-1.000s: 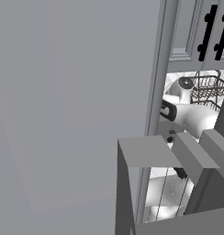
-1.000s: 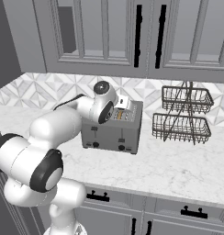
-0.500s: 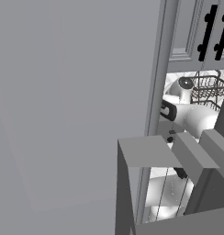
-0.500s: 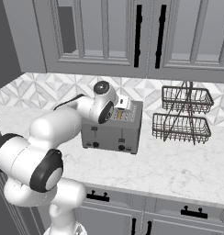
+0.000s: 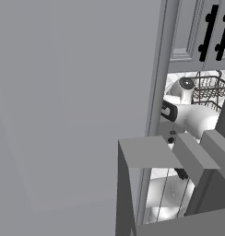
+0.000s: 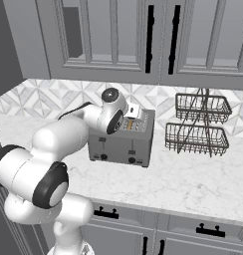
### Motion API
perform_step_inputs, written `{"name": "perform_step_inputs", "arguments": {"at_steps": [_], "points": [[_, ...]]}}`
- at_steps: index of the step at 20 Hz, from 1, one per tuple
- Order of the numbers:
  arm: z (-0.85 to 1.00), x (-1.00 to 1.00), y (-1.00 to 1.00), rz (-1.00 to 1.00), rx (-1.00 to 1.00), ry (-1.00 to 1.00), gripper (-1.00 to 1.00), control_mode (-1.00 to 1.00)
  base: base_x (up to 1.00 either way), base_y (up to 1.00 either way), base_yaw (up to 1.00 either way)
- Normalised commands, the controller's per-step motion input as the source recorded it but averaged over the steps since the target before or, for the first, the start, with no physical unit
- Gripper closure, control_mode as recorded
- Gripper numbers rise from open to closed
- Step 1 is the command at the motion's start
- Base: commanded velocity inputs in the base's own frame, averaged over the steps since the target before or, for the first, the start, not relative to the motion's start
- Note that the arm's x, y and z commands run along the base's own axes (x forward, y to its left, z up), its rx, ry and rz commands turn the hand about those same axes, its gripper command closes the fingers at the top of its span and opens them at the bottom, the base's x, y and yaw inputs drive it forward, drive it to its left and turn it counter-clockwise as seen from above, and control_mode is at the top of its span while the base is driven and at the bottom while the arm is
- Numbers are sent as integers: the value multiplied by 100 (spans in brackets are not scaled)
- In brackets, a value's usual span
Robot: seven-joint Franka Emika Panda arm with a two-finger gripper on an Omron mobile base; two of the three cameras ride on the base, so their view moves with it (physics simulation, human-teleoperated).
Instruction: Start the toaster. Once the lever pops up, take the bread to the plate on the dining counter.
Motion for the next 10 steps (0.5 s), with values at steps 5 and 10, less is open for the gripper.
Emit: {"name": "perform_step_inputs", "arguments": {"at_steps": [5,10], "points": [[0,0,0,0,0,0,-100,-100,0,0,0],[0,0,0,0,0,0,-100,-100,0,0,0]]}}
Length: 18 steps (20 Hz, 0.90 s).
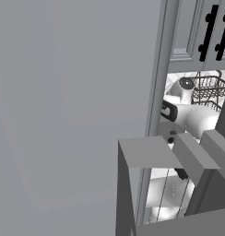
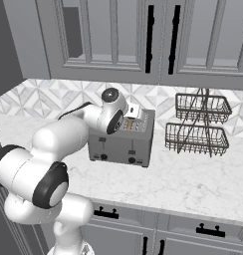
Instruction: Start the toaster. Once the lever pops up, take the bread to the plate on the dining counter.
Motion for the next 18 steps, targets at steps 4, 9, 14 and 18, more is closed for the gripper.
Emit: {"name": "perform_step_inputs", "arguments": {"at_steps": [4,9,14,18], "points": [[0,0,0,0,0,0,-100,-100,0,0,0],[0,0,0,0,0,0,-100,-100,0,0,0],[0,0,0,0,0,0,-100,-100,0,0,0],[0,0,0,0,0,0,-100,-100,0,0,0]]}}
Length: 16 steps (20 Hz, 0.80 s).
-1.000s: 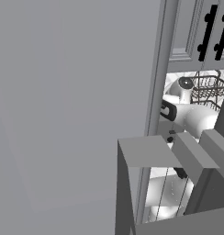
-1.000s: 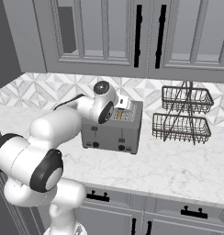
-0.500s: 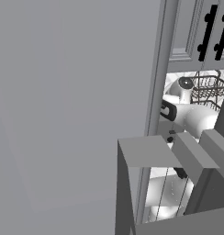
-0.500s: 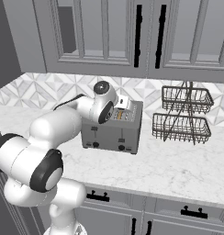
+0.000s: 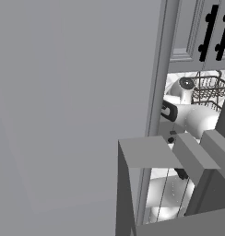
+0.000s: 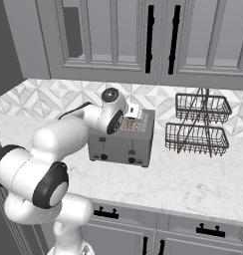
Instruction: Start the toaster. Once the lever pops up, take the bread to the plate on the dining counter.
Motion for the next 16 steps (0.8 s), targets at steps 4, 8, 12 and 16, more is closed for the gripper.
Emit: {"name": "perform_step_inputs", "arguments": {"at_steps": [4,8,12,16], "points": [[0,0,0,0,0,0,-100,-100,0,0,0],[0,0,0,0,0,0,-100,-100,0,0,0],[0,0,0,0,0,0,-100,-100,0,0,0],[0,0,0,0,0,0,-100,-100,0,0,0]]}}
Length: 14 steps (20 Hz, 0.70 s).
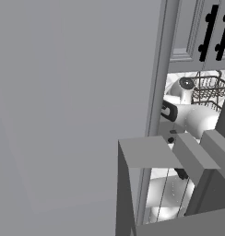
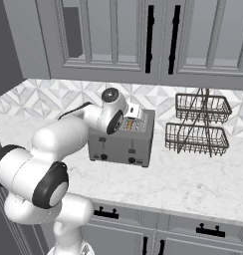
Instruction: Start the toaster. Once the lever pops up, take the bread to the plate on the dining counter.
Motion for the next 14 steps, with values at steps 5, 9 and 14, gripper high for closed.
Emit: {"name": "perform_step_inputs", "arguments": {"at_steps": [5,9,14], "points": [[0,0,0,0,0,0,-100,-100,0,0,0],[0,0,0,0,0,0,-100,-100,0,0,0],[0,0,0,0,0,0,-100,-100,0,0,0]]}}
